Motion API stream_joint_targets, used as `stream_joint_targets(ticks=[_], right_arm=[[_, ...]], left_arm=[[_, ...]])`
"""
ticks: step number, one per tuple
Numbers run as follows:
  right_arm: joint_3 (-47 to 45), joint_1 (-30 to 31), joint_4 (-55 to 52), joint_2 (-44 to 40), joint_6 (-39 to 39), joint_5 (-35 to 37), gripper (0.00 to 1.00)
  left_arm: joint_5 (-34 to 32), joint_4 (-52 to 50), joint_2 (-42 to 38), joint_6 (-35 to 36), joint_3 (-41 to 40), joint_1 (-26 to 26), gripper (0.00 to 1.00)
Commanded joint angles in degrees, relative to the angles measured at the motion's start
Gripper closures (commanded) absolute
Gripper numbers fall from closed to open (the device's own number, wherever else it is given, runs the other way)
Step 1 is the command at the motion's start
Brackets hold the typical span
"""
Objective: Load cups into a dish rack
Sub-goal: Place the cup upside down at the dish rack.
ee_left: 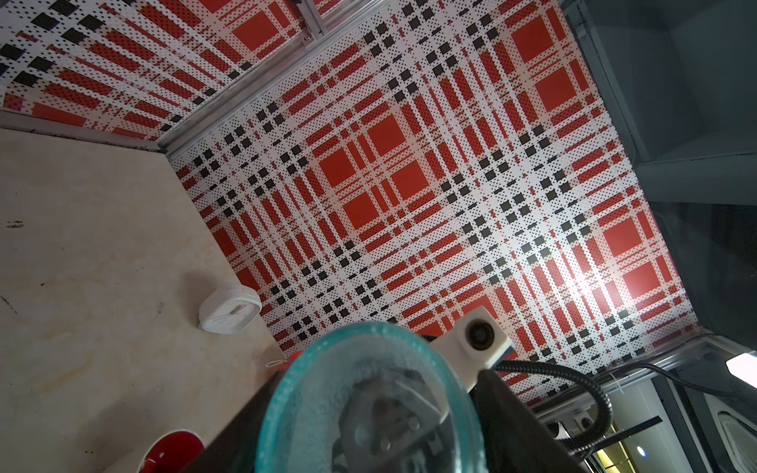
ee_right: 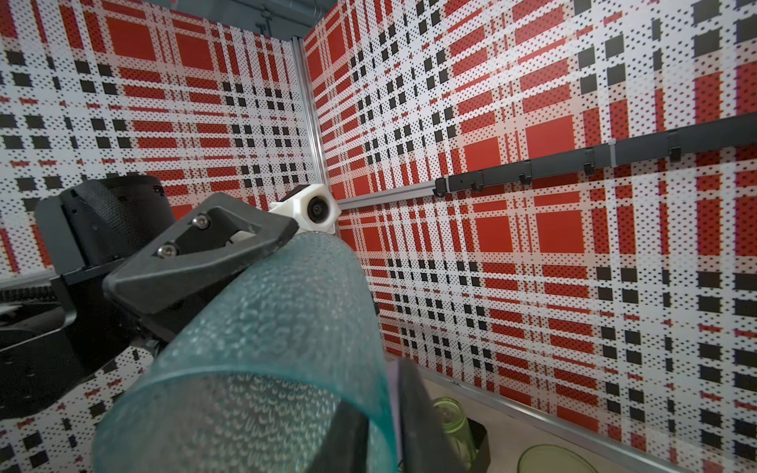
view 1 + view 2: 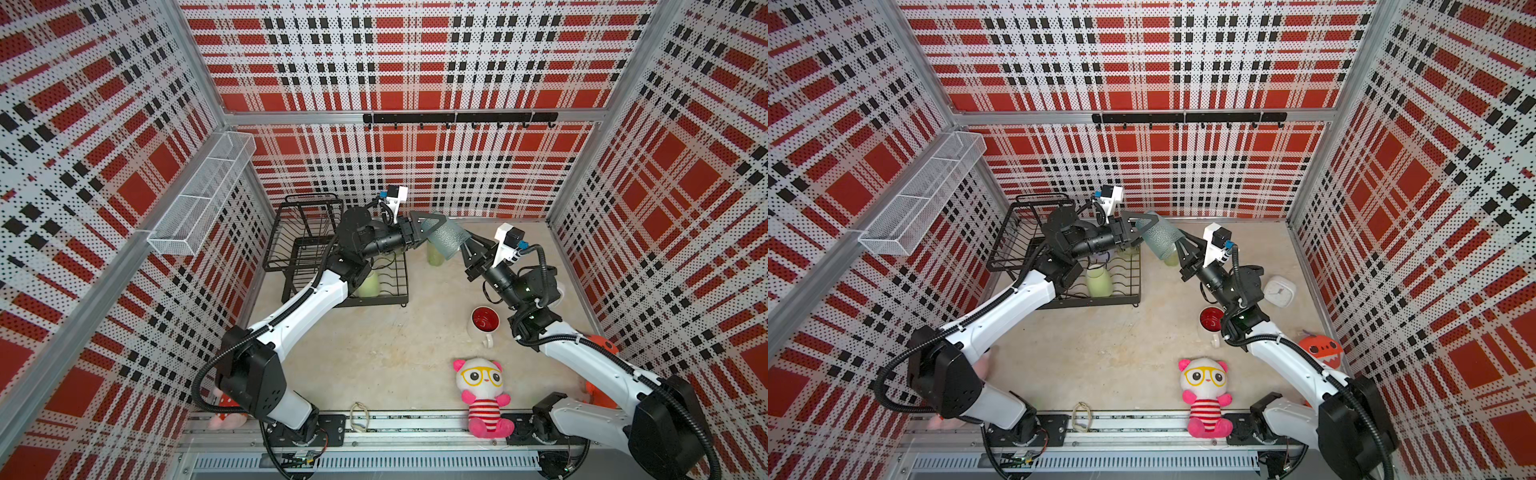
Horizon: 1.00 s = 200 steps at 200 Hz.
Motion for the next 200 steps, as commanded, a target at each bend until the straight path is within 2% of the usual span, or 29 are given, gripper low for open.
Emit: stream_joint_targets(ticks=[1, 27, 43, 59, 74, 83, 106, 134, 159, 172, 200], right_arm=[[1.37, 0.16, -1.29, 0.01, -0.22, -0.36, 0.53], [0.10, 0.16, -1.90, -0.56, -0.85, 1.74, 0.33], [-1.98, 0.17, -1.66, -2.02, -2.16, 3.53, 0.21], [-4.17, 0.16, -1.97, -4.23, -3.08, 5.37, 0.14], [-5.74, 0.16, -3.65, -6.33, -4.08, 6.76, 0.09], [-6.36, 0.16, -5.05, -7.43, -4.64, 7.32, 0.00], [-7.85, 0.16, -7.42, -9.29, -6.57, 6.43, 0.00], [-9.23, 0.16, -8.16, -10.25, -3.71, 11.18, 0.00], [-10.18, 0.17, -7.76, -10.25, -2.63, 11.56, 0.00], [-10.34, 0.16, -7.67, -10.43, -1.79, 12.46, 0.00], [-10.58, 0.17, -6.73, -10.71, -1.35, 12.79, 0.00]], left_arm=[[-0.36, 2.40, -1.97, 1.80, -1.28, 0.86, 0.39], [-3.01, 2.03, -3.08, 3.01, -2.68, 2.56, 0.41], [-5.26, -0.66, -3.89, 6.30, -3.10, 4.30, 0.41], [-9.59, -8.35, -4.50, 13.08, -1.82, 5.44, 0.40], [-17.77, -17.38, -5.11, 21.68, 0.89, 5.18, 0.40], [-23.32, -21.19, -5.45, 26.24, 2.02, 4.63, 0.40], [-36.28, -24.86, -6.18, 32.51, 2.32, 3.77, 0.39], [-49.26, -26.10, -4.96, 36.70, 2.13, 2.75, 0.40], [-60.49, -26.24, -1.83, 39.92, 2.11, 0.50, 0.40], [-64.72, -26.01, 0.46, 40.52, 2.13, -0.45, 0.39], [-69.49, -25.28, 5.68, 40.78, 1.88, -0.93, 0.39]])
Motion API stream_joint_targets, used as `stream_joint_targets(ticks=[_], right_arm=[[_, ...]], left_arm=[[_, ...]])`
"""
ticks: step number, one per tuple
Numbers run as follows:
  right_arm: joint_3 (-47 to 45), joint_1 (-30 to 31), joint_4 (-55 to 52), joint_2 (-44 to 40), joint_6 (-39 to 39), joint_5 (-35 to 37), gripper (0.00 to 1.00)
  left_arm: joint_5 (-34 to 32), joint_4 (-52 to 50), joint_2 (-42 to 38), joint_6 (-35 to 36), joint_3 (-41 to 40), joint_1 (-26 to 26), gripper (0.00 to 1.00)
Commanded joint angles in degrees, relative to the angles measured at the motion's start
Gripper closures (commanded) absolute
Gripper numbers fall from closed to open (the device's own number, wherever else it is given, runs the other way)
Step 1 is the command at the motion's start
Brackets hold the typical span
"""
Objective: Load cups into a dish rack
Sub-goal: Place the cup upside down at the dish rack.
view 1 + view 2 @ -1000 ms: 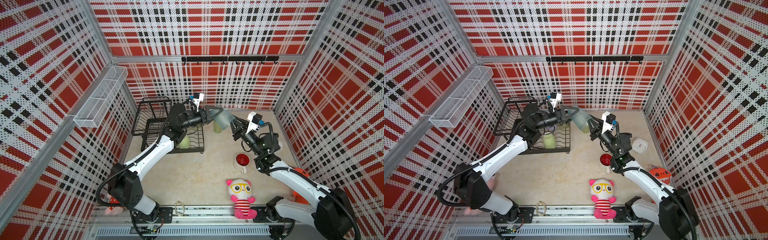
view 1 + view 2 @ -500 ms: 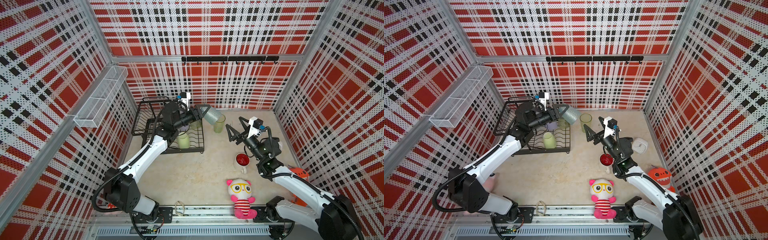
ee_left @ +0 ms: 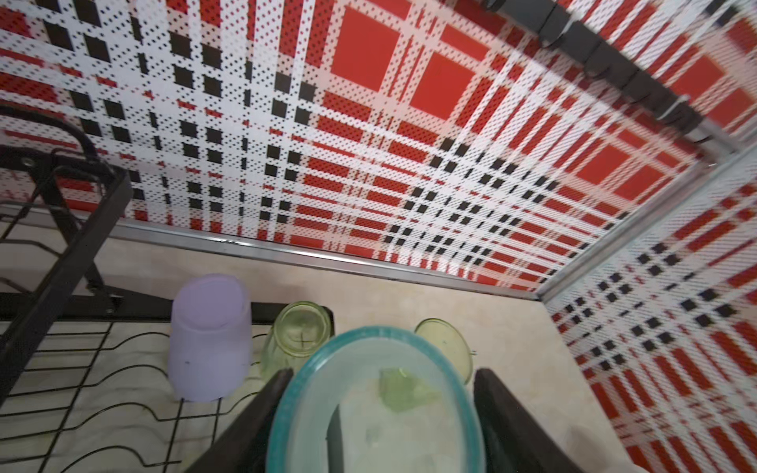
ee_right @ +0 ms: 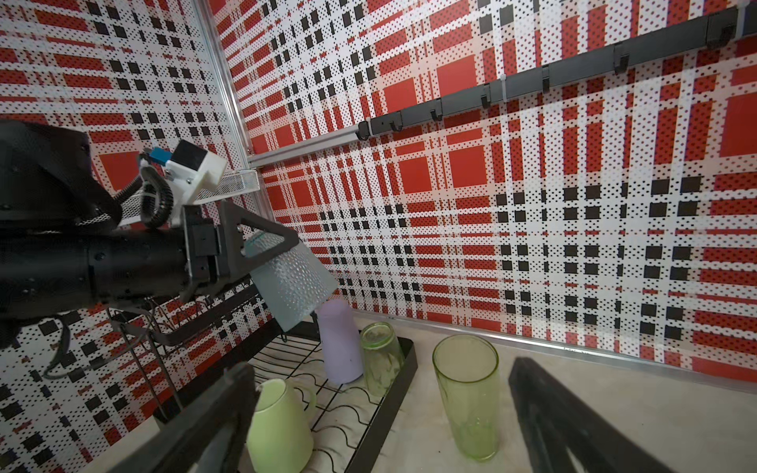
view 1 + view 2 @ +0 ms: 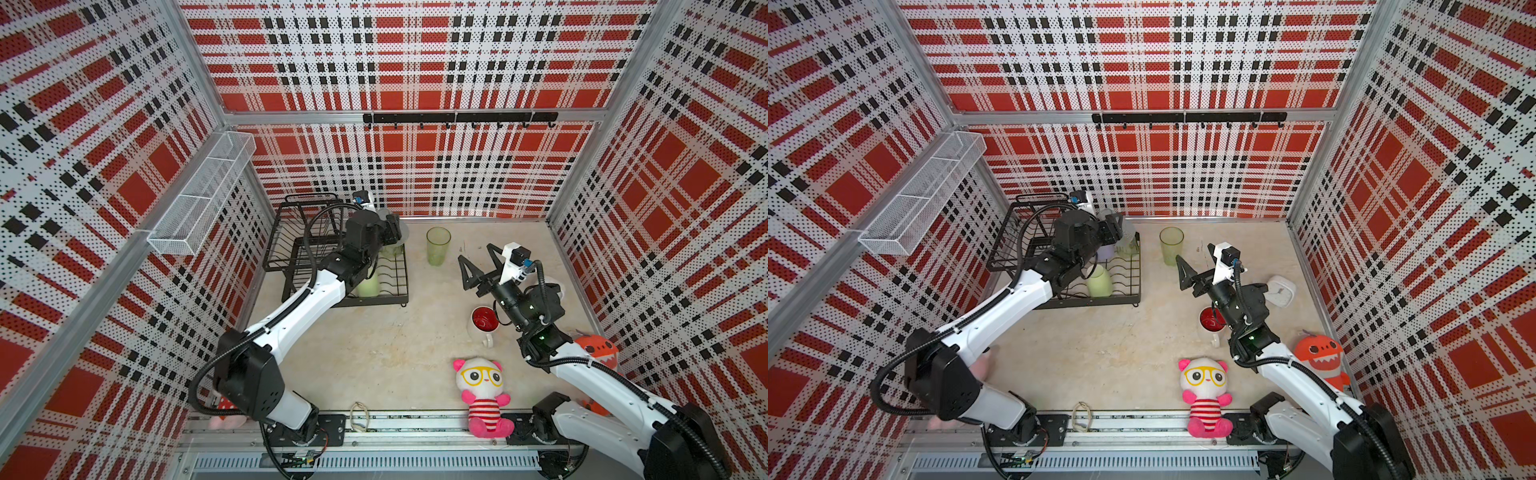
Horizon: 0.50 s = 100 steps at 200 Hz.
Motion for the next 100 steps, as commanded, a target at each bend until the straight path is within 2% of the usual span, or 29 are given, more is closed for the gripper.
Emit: stream_joint_targets(ticks=[1, 33, 100], right_arm=[[-0.11, 0.17, 0.79, -1.27, 0.81, 1.10, 0.00], [0.03, 0.16, 0.73, -1.60, 1.47, 3.28, 0.00], [1.68, 0.16, -0.36, -2.04, 2.31, 3.29, 0.00]], left_arm=[[-9.64, -0.23, 4.15, 2.74, 0.99, -0.55, 0.39], [-13.23, 2.78, 8.51, 2.98, 0.25, -0.35, 0.39], [-15.86, 10.12, 14.85, 4.36, -2.88, 0.84, 0.38]])
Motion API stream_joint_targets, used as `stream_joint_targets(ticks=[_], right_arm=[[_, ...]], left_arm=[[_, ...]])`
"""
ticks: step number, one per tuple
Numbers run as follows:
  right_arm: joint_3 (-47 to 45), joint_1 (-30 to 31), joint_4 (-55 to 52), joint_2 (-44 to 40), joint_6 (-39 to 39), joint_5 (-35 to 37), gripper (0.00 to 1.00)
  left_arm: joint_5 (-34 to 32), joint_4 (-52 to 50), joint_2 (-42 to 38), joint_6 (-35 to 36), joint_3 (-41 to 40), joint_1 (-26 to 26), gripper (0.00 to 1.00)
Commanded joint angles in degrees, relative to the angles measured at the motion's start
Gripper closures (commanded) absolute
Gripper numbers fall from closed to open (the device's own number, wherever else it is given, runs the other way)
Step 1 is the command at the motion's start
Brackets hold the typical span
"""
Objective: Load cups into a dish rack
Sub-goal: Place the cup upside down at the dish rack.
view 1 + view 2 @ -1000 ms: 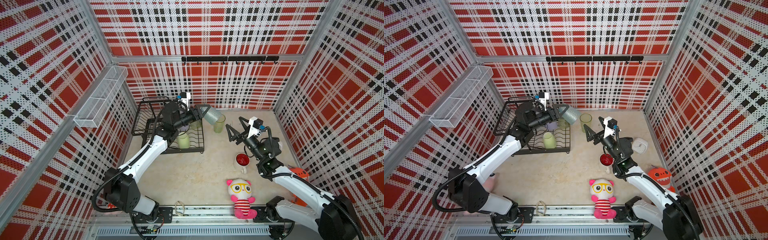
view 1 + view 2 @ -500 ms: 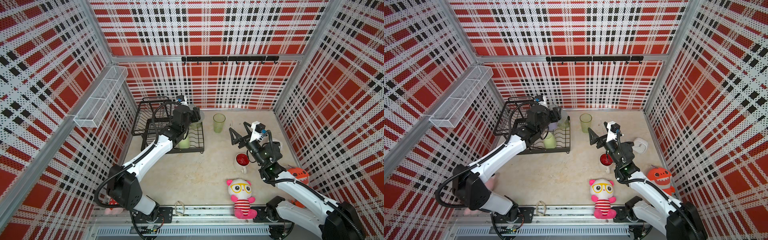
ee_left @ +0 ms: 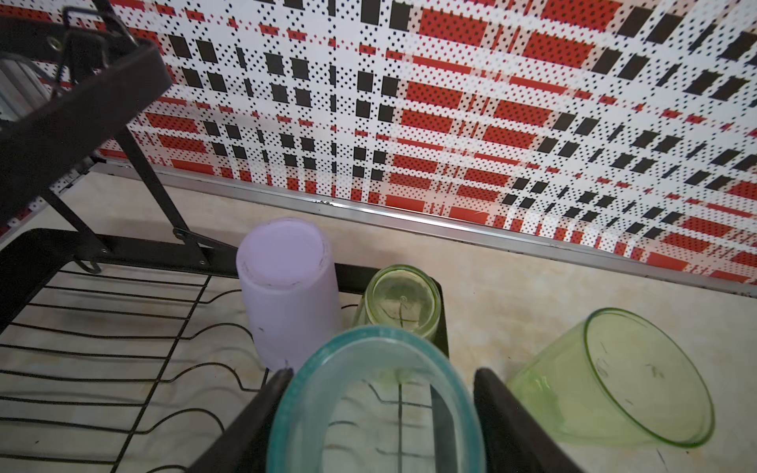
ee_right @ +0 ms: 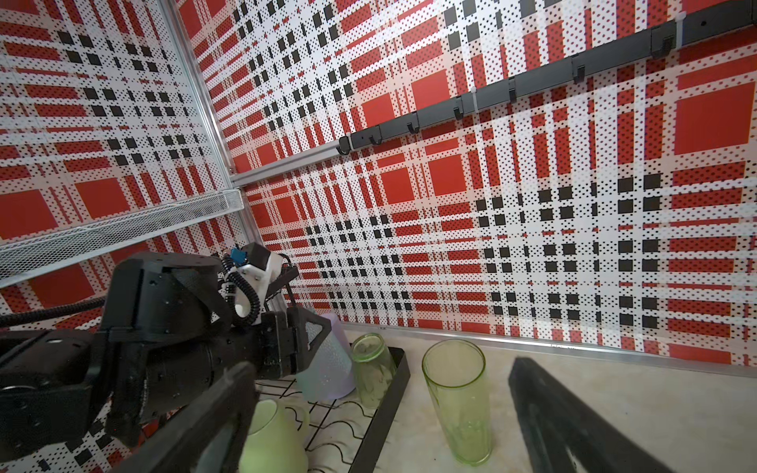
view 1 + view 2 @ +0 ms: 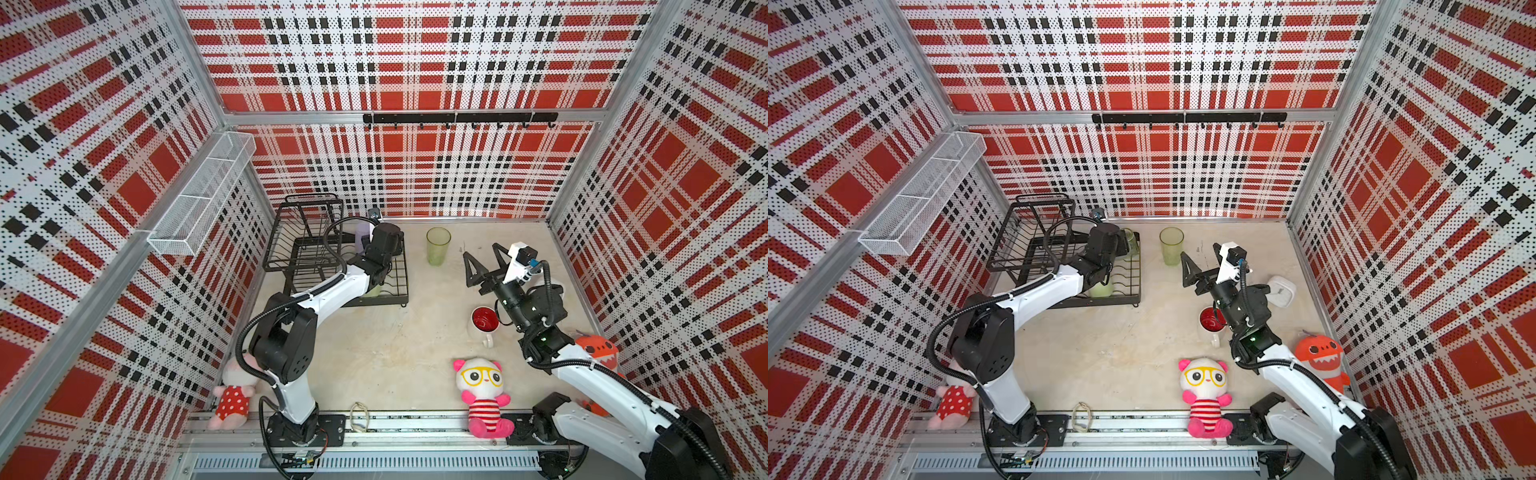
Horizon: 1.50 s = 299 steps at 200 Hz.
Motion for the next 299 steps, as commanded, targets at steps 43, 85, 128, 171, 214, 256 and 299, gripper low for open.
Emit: stream_joint_targets(ticks=[43, 85, 128, 171, 214, 256, 299], right_arm=[[3.20, 0.16, -2.86, -2.32, -0.28, 0.20, 0.00], [3.95, 0.16, -5.44, -4.43, -2.73, 1.96, 0.00], [4.37, 0.16, -6.19, -5.30, -3.08, 1.61, 0.00], [5.53, 0.17, -7.25, -5.29, -3.82, 1.12, 0.00], [5.54, 0.16, -6.74, -4.66, -3.95, 0.56, 0.00], [5.89, 0.16, -6.04, -3.75, -3.71, -0.24, 0.00], [5.71, 0.16, -5.84, -3.58, -3.68, -0.83, 0.00]], left_arm=[[-3.95, 6.84, 2.03, 3.29, -3.05, 1.60, 0.38], [-4.77, 5.18, 1.79, 4.09, -4.07, 1.76, 0.38], [-6.73, 5.31, 1.86, 4.85, -5.28, 2.35, 0.39], [-8.18, 4.79, 2.11, 4.67, -5.67, 2.90, 0.39], [-8.40, 6.28, 2.35, 4.55, -6.40, 3.34, 0.38], [-9.40, 6.96, 2.57, 4.42, -6.73, 4.20, 0.37], [-8.81, 9.33, 3.56, 4.67, -7.89, 4.55, 0.37]])
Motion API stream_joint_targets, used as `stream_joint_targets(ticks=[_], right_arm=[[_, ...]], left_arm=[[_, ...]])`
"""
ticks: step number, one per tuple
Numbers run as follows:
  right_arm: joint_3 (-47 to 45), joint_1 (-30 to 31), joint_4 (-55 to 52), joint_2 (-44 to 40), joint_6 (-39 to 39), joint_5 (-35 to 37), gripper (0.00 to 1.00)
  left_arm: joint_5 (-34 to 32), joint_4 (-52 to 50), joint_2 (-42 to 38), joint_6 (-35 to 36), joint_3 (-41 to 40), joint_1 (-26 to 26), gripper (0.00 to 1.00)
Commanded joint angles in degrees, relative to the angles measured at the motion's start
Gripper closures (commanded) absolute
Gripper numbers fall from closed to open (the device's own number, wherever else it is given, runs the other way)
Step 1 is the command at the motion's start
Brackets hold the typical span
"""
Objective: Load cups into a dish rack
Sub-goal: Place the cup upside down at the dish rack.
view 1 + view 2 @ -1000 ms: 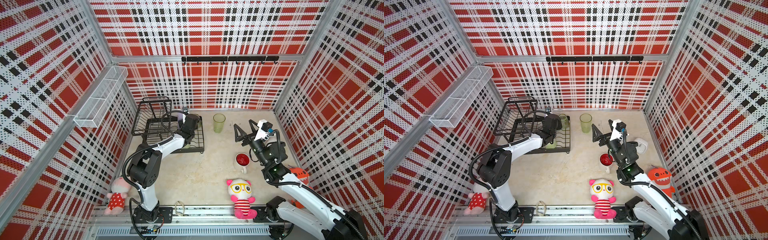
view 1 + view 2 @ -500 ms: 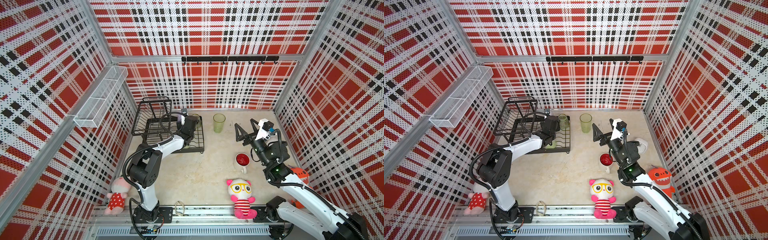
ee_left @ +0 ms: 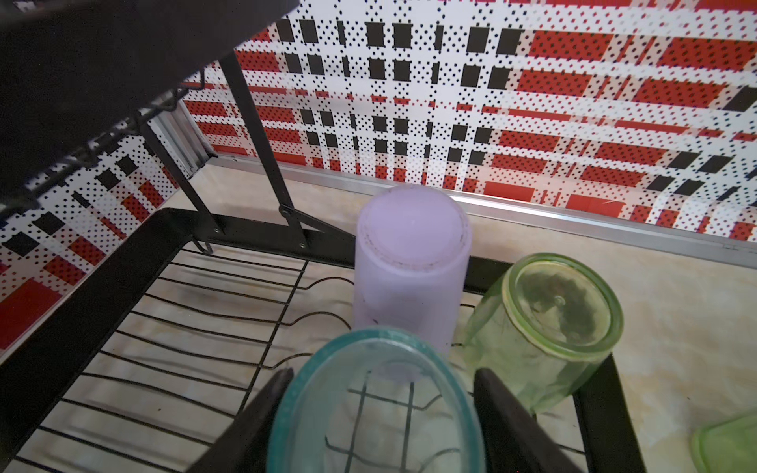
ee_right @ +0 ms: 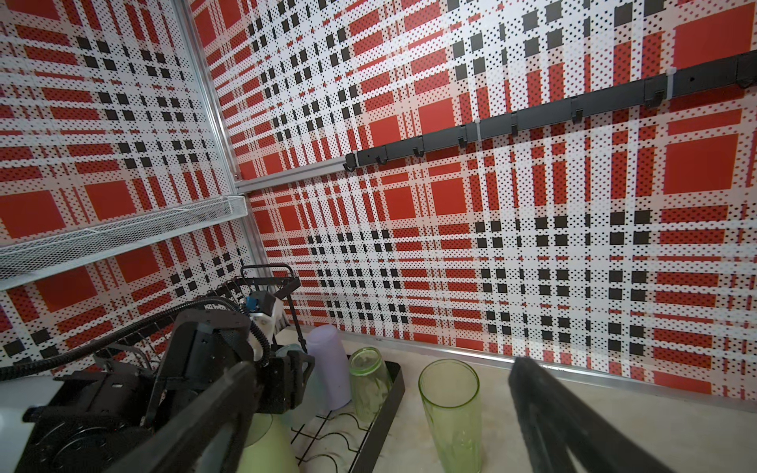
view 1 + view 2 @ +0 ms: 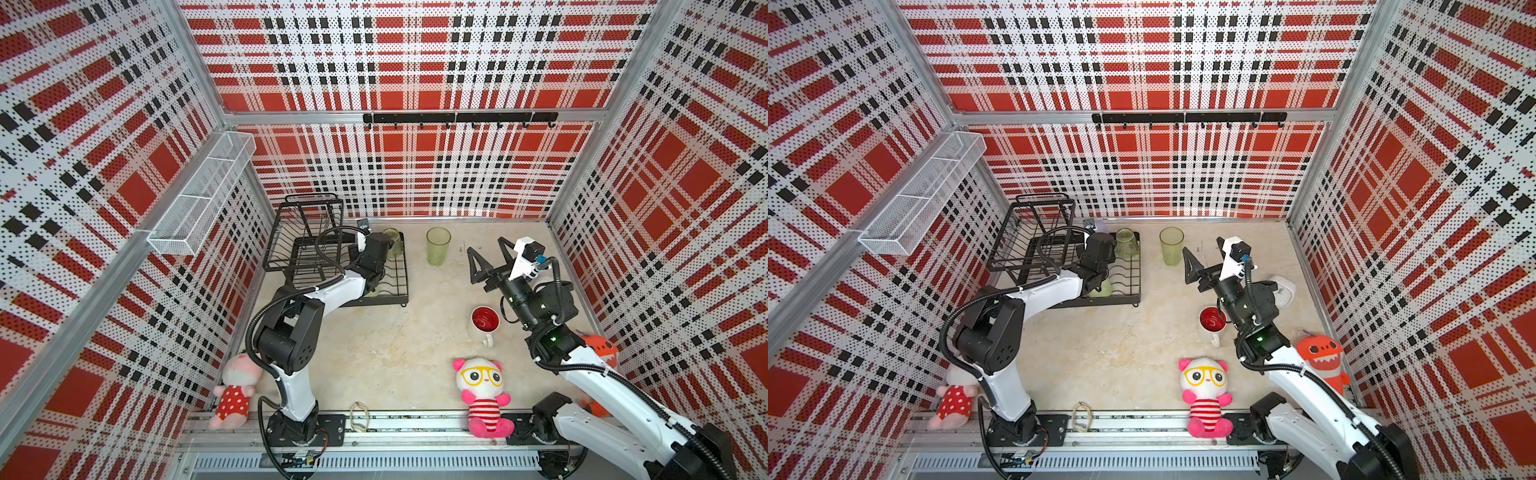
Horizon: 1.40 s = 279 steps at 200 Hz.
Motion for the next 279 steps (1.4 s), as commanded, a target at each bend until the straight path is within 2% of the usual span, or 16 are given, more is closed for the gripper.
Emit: stream_joint_targets(ticks=[1, 53, 142, 279], right_arm=[[1.52, 0.16, 1.11, 0.05, -0.53, -0.56, 0.00], [1.69, 0.16, 0.41, -0.22, -0.68, -1.24, 0.00], [1.52, 0.16, 0.05, -0.48, -0.44, -1.71, 0.00], [2.08, 0.16, -0.92, -0.76, -0.01, -2.00, 0.00]], left_arm=[[-0.57, 3.29, 1.30, 0.39, -0.97, 0.44, 0.37], [-1.17, 3.23, 3.66, 0.09, -0.21, 0.44, 0.34], [-1.91, 2.20, 3.33, -0.97, -0.14, 0.27, 0.22], [-3.91, 0.81, 1.49, -0.73, -0.10, 0.27, 0.21]])
